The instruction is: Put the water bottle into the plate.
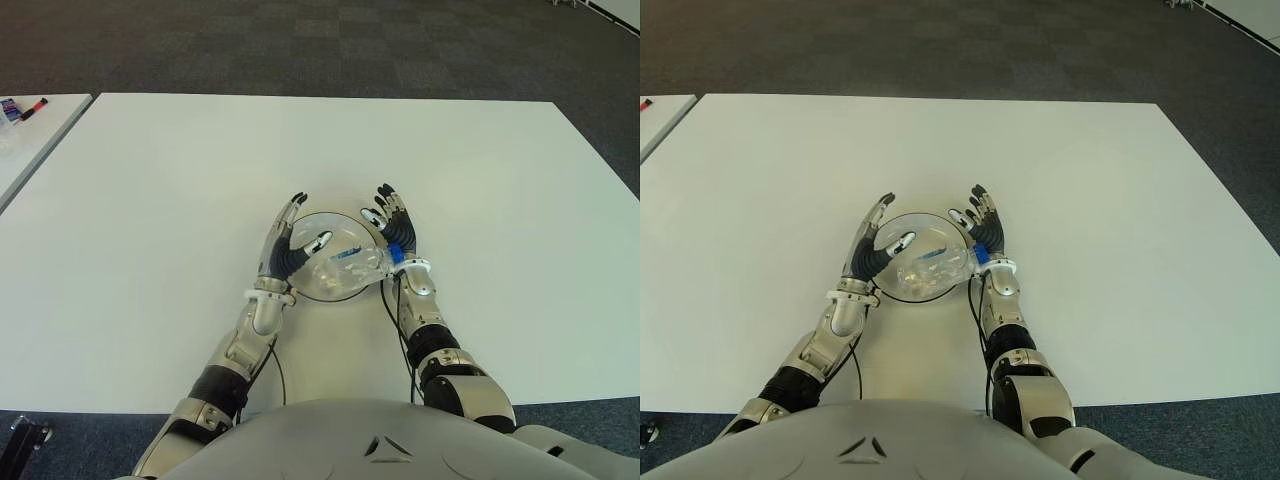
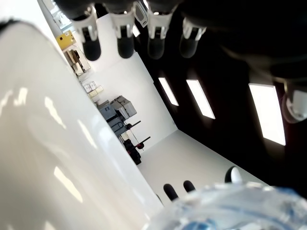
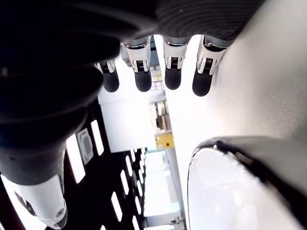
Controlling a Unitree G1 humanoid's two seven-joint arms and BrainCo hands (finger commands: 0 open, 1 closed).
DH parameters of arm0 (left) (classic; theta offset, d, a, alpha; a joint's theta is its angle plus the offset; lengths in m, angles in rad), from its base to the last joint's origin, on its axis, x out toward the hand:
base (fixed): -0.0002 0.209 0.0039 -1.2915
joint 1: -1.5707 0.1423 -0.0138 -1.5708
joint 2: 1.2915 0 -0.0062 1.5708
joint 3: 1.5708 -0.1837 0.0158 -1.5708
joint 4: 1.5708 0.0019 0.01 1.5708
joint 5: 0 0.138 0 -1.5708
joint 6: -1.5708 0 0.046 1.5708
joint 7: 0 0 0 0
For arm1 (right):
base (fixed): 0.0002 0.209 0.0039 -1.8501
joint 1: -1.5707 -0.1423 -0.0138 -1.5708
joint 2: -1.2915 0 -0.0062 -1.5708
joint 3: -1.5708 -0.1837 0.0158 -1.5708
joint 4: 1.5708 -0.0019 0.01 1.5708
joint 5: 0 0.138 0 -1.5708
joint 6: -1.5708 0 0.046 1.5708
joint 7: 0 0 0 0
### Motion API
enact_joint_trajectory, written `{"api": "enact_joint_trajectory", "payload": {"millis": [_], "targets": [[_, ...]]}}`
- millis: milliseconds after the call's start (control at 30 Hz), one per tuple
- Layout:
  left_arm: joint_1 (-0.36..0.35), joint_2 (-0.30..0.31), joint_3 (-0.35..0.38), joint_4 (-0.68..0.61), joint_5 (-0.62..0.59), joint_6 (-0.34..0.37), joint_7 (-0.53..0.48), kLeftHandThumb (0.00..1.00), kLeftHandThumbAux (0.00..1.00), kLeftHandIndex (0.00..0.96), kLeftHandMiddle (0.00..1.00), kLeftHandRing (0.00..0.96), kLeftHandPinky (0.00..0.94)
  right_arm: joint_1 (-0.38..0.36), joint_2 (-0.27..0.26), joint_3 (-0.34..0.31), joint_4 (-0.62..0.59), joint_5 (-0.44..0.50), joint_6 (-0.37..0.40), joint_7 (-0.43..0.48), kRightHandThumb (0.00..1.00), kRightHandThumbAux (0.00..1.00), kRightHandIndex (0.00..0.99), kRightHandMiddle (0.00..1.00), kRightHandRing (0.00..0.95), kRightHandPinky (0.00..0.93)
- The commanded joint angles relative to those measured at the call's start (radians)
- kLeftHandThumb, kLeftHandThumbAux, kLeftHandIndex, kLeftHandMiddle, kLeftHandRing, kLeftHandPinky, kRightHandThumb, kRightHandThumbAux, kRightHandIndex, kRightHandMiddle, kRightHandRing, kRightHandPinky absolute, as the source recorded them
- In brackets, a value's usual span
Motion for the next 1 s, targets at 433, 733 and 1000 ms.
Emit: {"api": "enact_joint_trajectory", "payload": {"millis": [433, 733, 1000], "targets": [[-0.009, 0.008, 0.001, 0.032, 0.000, -0.026, 0.005, 0.115, 0.281, 0.000, 0.000, 0.000, 0.000, 0.048, 0.019, -0.003, 0.056, 0.005, 0.059, -0.011, 0.161, 0.732, 0.039, 0.041, 0.052, 0.115], [-0.009, 0.011, -0.001, 0.031, 0.004, -0.013, -0.004, 0.114, 0.280, 0.000, 0.000, 0.000, 0.000, 0.049, 0.018, -0.002, 0.053, 0.003, 0.060, -0.012, 0.160, 0.735, 0.038, 0.041, 0.052, 0.118], [-0.008, 0.012, -0.002, 0.028, 0.002, -0.004, -0.012, 0.112, 0.279, 0.000, 0.000, 0.000, 0.000, 0.049, 0.018, -0.002, 0.054, 0.003, 0.061, -0.013, 0.161, 0.737, 0.038, 0.042, 0.053, 0.119]]}}
